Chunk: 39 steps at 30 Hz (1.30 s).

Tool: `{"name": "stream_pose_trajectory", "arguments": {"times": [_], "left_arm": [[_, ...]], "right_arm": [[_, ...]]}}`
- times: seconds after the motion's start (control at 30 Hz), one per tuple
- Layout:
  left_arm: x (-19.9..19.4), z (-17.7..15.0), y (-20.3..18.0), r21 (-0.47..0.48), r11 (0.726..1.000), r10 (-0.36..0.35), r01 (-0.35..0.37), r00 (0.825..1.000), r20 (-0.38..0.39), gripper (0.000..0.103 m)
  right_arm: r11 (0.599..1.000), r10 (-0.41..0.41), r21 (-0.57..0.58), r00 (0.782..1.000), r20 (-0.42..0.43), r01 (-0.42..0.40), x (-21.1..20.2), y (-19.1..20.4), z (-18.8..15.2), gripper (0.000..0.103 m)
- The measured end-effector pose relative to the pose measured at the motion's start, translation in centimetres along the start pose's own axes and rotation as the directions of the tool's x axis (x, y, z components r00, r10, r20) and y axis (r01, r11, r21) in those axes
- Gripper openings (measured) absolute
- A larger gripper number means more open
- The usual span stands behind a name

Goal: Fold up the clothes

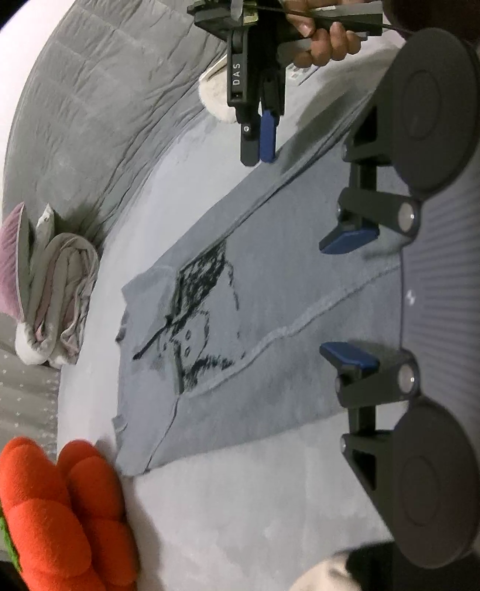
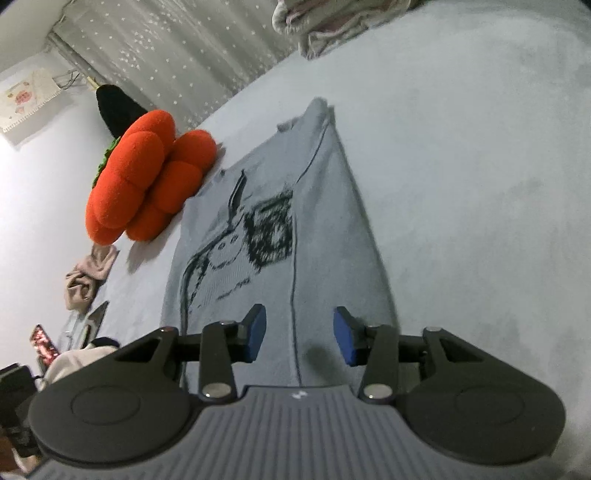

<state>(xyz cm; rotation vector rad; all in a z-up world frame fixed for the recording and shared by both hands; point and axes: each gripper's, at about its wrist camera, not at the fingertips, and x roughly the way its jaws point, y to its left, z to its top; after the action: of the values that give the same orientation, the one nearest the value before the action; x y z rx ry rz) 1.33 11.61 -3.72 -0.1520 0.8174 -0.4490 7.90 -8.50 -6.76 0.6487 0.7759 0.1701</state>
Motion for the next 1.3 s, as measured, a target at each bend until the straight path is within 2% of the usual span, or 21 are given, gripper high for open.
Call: {"name": "stream_pose_trajectory", "arguments": {"times": [0.17,0.3,0.43,0.7,0.83,0.9,0.97,1.1,1.17,1.2,1.3], "left_arm": [[1.1,-0.6,-0.8,0.038,0.999,0.019,-0.018,0.999,-0.044,0.052],[1.3,-0.9,-1.2,0.066,0.997,0.034,-0.031,0.998,-0.046,0.052],[1.2,-1.0,-1.3,0.075,0.997,0.039,-0.035,0.998,-0.049,0.052],[0.9,-1.5,-2.0,0.106,0.994,0.030,-0.022,0.997,-0.069,0.052],[0.7,-1.9,-2.6,0.126,0.992,0.026,-0.016,0.997,-0.079,0.052],[0.7,-2.0,-2.9,0.138,0.990,0.027,-0.015,0.996,-0.082,0.052],[0.6,-2.1,-3.0,0.142,0.990,0.027,-0.015,0.996,-0.083,0.052],[0.5,-2.2,-2.8,0.135,0.991,0.019,-0.008,0.996,-0.084,0.052],[0.4,-2.2,-2.8,0.135,0.991,0.018,-0.006,0.996,-0.085,0.052],[0.4,-2.2,-2.9,0.137,0.991,0.017,-0.006,0.996,-0.085,0.052],[0.4,-2.2,-3.1,0.142,0.990,0.016,-0.003,0.996,-0.087,0.052]], "right_arm": [[0.998,0.014,-0.065,0.998,-0.053,-0.018,0.3,0.7,-0.6,0.038],[0.986,-0.036,-0.168,0.993,-0.112,0.016,1.2,1.6,-1.6,0.035],[0.950,-0.092,-0.310,0.986,-0.136,0.046,1.0,3.1,-2.7,0.034],[0.869,-0.196,-0.483,0.971,-0.141,0.105,0.2,4.0,-5.2,0.022],[0.832,-0.239,-0.537,0.964,-0.120,0.139,0.1,4.0,-5.8,0.006],[0.839,-0.239,-0.525,0.964,-0.118,0.144,0.1,3.9,-5.6,0.004],[0.875,-0.207,-0.468,0.969,-0.131,0.124,-0.3,3.5,-5.0,0.004],[0.954,-0.082,-0.298,0.983,-0.165,0.029,-1.3,2.5,-3.5,0.004],[0.969,-0.038,-0.247,0.983,-0.179,-0.007,-1.4,2.2,-3.3,0.009],[0.975,-0.018,-0.220,0.982,-0.190,-0.025,-1.3,2.0,-3.3,0.016],[0.978,-0.014,-0.206,0.976,-0.216,-0.031,-1.2,2.0,-3.4,0.016]]}}
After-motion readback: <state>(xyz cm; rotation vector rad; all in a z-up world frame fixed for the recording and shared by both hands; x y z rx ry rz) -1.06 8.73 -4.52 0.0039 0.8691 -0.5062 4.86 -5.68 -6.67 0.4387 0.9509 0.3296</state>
